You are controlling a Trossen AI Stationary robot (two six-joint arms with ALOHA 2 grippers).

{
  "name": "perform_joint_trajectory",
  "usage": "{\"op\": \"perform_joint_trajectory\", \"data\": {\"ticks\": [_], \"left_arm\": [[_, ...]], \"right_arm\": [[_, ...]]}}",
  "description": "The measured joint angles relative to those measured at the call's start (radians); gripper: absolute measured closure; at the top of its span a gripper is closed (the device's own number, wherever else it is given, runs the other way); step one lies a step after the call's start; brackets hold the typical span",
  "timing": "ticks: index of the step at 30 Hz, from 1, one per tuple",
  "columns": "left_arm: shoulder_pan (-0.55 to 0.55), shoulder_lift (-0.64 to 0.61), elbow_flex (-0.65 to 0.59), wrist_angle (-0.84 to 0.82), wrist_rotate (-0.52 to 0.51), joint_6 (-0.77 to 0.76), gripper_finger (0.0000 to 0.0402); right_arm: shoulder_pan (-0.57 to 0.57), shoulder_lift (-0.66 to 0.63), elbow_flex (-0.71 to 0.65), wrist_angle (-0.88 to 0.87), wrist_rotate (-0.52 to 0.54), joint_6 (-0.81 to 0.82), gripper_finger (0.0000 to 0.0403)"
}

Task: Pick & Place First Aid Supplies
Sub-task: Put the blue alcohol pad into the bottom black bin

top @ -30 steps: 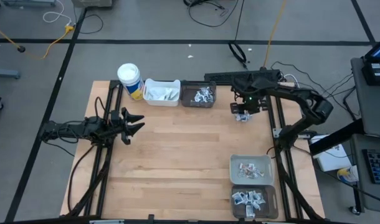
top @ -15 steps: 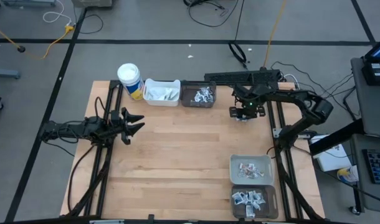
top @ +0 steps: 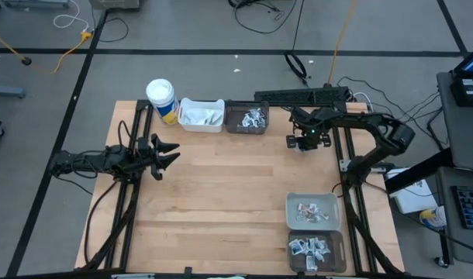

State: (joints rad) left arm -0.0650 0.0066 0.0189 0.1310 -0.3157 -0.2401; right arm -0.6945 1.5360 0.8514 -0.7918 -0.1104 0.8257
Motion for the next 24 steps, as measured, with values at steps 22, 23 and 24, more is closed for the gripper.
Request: {"op": "perform_joint_trajectory", "data": {"ticks": [22, 23, 24], "left_arm": [[0.000, 0.000, 0.000, 0.000, 0.000, 0.000, 0.0206], [0.000, 0.000, 0.000, 0.000, 0.000, 0.000, 0.0206], [0.000, 0.000, 0.000, 0.000, 0.000, 0.000, 0.0206]], "right_arm": [[0.090, -0.152, 0.316, -0.453, 0.001, -0.025, 0.0400], [0.095, -0.156, 0.329, -0.468, 0.001, -0.020, 0.0400], [0.102, -0.159, 0.342, -0.481, 0.001, -0.008, 0.0400]]}}
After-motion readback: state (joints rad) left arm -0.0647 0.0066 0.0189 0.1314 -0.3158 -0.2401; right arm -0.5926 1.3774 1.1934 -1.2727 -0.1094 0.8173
